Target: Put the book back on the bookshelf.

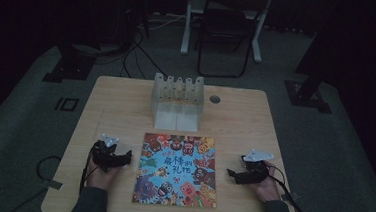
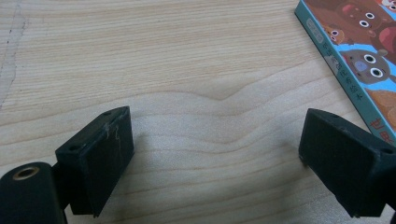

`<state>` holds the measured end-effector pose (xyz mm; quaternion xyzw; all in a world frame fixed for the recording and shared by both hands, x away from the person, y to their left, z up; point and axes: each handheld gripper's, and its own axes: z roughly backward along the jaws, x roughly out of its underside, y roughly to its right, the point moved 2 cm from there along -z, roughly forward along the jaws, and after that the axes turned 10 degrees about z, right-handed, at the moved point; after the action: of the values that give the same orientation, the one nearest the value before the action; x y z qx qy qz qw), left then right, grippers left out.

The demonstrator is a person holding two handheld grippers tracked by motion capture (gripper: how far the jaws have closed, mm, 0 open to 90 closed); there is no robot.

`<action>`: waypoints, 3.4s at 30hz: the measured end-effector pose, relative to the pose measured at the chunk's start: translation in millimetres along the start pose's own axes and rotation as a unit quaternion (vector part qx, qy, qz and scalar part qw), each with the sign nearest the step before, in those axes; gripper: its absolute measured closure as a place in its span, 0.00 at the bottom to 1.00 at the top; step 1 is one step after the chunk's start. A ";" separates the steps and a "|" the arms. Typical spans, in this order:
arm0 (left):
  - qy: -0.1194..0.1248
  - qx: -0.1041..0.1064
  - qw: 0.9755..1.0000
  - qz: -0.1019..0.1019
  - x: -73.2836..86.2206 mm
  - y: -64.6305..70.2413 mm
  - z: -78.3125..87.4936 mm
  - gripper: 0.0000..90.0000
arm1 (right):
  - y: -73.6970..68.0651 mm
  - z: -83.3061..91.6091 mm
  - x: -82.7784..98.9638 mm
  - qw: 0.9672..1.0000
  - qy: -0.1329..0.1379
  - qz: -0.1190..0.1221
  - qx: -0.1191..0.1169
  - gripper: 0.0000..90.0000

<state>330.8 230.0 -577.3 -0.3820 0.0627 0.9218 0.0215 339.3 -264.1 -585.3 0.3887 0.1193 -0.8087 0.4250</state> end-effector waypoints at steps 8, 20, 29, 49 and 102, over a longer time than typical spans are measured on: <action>0.000 0.000 1.000 0.000 0.0 0.0 0.0 0.11 | -2.6 14.8 -12.2 0.999 0.024 0.007 0.024 0.16; 0.000 0.000 1.000 0.000 0.0 0.0 0.0 0.11 | -12.7 28.2 -38.3 0.998 0.050 0.032 0.034 0.17; 0.000 0.000 1.000 0.000 0.0 0.1 0.0 0.11 | -14.2 33.2 -57.0 0.997 0.050 0.048 0.040 0.17; 0.001 -0.003 1.000 0.003 -1.3 0.2 -1.1 0.12 | -13.1 30.8 -91.1 0.995 0.063 0.069 0.031 0.14; 0.002 0.015 1.000 -0.013 0.2 2.5 0.1 0.15 | 4.7 -70.6 -108.7 0.998 0.034 0.038 -0.027 0.13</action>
<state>330.4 227.6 -577.1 -0.3842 0.0715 0.9196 0.0396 416.8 -165.4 -552.5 0.4084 0.1404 -0.7746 0.4619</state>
